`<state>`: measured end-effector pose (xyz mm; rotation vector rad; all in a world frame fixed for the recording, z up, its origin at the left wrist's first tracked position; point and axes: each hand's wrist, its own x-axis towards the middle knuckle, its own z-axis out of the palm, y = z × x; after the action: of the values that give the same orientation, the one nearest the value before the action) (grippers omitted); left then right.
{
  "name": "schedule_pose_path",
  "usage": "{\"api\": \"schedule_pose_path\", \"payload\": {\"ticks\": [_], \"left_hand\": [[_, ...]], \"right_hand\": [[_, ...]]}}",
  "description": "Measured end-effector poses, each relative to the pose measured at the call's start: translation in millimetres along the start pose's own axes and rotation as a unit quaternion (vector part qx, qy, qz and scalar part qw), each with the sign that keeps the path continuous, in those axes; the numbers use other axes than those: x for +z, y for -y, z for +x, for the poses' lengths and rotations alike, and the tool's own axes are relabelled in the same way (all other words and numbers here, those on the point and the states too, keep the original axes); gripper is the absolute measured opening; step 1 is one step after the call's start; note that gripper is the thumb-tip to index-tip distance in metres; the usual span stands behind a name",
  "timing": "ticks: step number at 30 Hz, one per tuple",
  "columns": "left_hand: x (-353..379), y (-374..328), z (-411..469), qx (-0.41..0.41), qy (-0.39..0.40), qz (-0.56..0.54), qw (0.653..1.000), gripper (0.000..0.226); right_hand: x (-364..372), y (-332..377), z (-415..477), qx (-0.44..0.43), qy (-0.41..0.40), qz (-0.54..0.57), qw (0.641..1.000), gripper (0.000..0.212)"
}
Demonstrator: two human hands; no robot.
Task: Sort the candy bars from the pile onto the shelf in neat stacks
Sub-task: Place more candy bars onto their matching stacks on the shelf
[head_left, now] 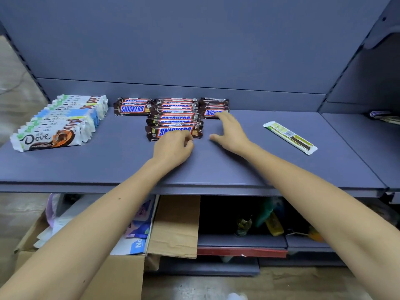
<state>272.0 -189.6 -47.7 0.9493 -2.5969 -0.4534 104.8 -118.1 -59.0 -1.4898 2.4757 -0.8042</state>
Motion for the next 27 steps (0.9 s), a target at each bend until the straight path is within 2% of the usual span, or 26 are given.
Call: {"api": "schedule_pose_path", "payload": {"ticks": [5,9,15,17,19,23,27], "left_hand": [[28.0,-56.7,22.3,0.050,0.030,-0.023,0.998,0.022],[47.8,-98.0,34.7,0.085,0.041,-0.032,0.995,0.022],[69.9,-128.8,48.2,0.110,0.058,-0.038,0.991,0.023],[73.6,-132.2,52.8,0.119,0.052,-0.038,0.991,0.025],[76.6,-134.3,58.8,0.136,0.045,-0.032,0.989,0.031],[76.7,-141.3,71.8,0.195,0.003,-0.043,0.980,0.050],[68.9,-151.9,84.4,0.217,0.033,-0.028,0.975,0.059]], "right_hand": [[-63.0,-73.7,-27.5,0.141,-0.048,-0.093,0.984,0.063],[-93.9,-121.0,-46.1,0.233,-0.001,-0.166,0.958,0.058],[-102.6,-138.6,-52.9,0.167,-0.038,-0.142,0.975,0.040],[-106.1,-138.3,-52.3,0.179,-0.050,-0.071,0.980,0.041],[-113.9,-137.4,-53.4,0.218,-0.052,0.076,0.972,0.037],[-133.4,-134.6,-58.1,0.215,0.064,0.321,0.920,0.027],[-149.1,-141.3,-55.3,0.215,0.177,0.414,0.867,0.030]]}}
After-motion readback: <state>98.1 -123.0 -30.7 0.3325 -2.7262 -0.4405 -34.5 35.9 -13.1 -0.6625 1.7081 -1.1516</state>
